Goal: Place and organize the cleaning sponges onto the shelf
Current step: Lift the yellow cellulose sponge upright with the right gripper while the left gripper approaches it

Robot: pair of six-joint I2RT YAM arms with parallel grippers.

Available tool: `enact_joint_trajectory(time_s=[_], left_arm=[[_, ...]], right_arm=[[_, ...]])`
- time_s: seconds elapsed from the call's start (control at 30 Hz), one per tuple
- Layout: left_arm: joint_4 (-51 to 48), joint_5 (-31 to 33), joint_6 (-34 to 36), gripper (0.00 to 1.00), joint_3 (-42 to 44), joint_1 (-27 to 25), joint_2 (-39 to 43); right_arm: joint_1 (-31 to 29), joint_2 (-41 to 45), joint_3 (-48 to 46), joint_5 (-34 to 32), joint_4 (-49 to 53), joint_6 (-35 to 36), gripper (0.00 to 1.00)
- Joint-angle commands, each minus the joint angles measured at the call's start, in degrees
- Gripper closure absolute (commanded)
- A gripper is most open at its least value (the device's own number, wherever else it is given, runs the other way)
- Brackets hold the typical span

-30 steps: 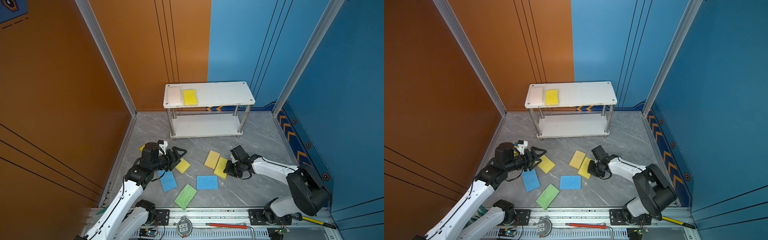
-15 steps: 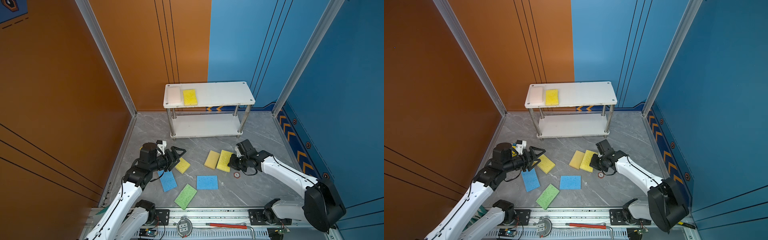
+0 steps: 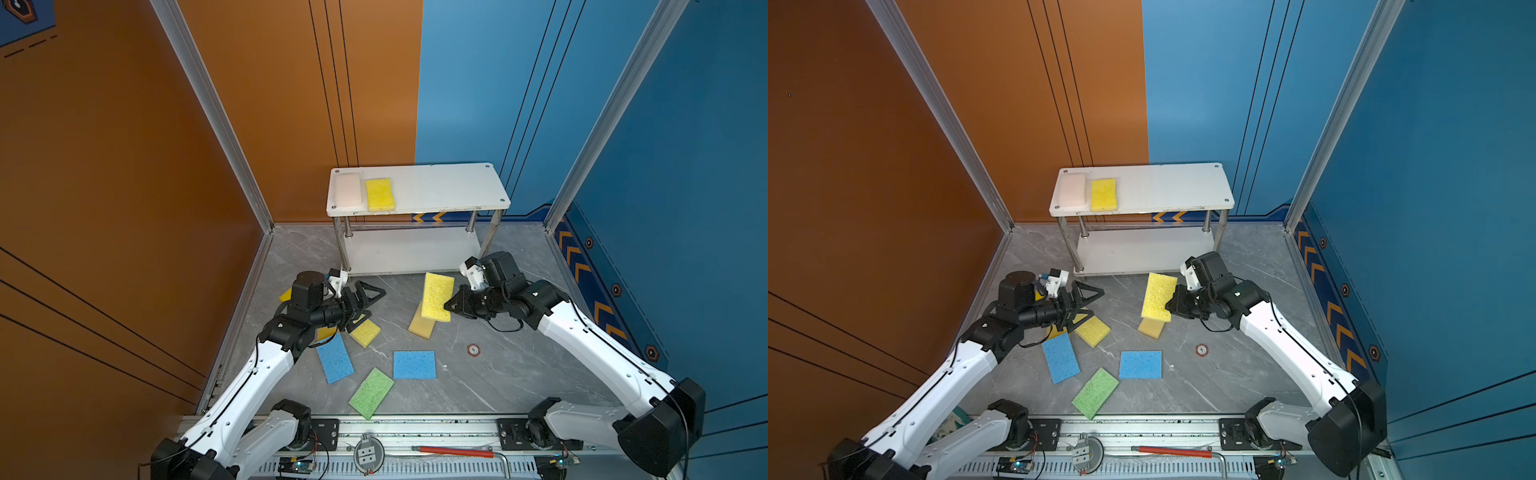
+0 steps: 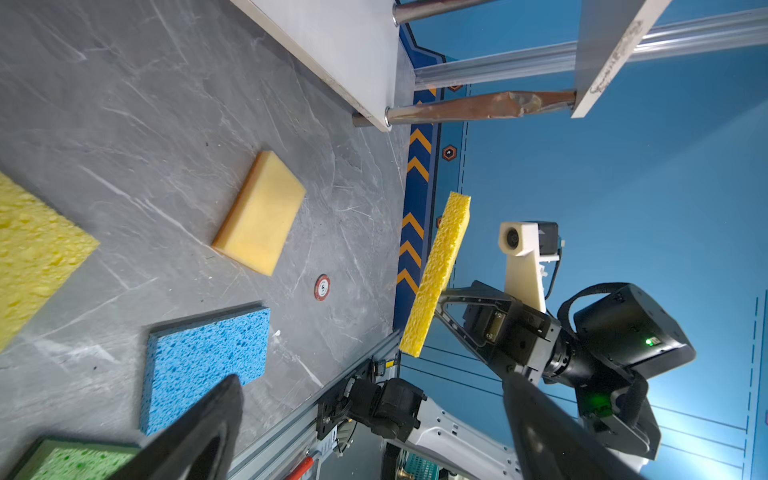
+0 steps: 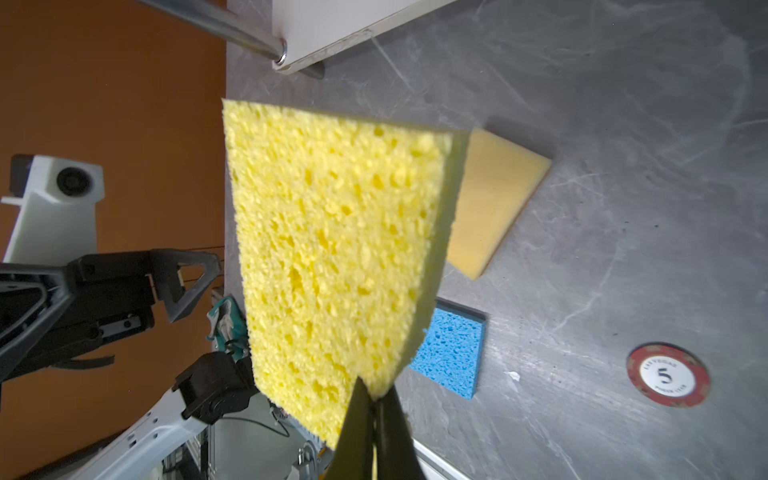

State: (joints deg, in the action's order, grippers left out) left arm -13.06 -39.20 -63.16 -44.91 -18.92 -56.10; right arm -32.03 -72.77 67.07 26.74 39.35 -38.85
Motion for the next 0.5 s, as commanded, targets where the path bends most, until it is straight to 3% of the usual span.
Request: enact_joint_trajectory(time_s=[0.0,0.17,0.3,0.47], left_arm=[[2.74,-2.42,2.10,0.02,-2.88,-2.34,-1.00],[6.72,-1.62,0.15,0.00,-1.92,-3.93,-0.62],[9.27,-1.17,-1.81,0.05,-0.41,-4.24,0.26],[9.26,-0.12,-1.99,0.26,0.10,-4.54,0.99]], right_arm=[[-2.96,-3.67,4.89,5.03,2.73,3.47,0.98],[-7.68,-7.61,10.89,5.75,5.51,6.15,0.98],[-10.59,-8.57,12.46,5.67,5.54,6.08,0.98],[-12.08,-9.59,14.15,6.36,5.51,6.13,0.98]])
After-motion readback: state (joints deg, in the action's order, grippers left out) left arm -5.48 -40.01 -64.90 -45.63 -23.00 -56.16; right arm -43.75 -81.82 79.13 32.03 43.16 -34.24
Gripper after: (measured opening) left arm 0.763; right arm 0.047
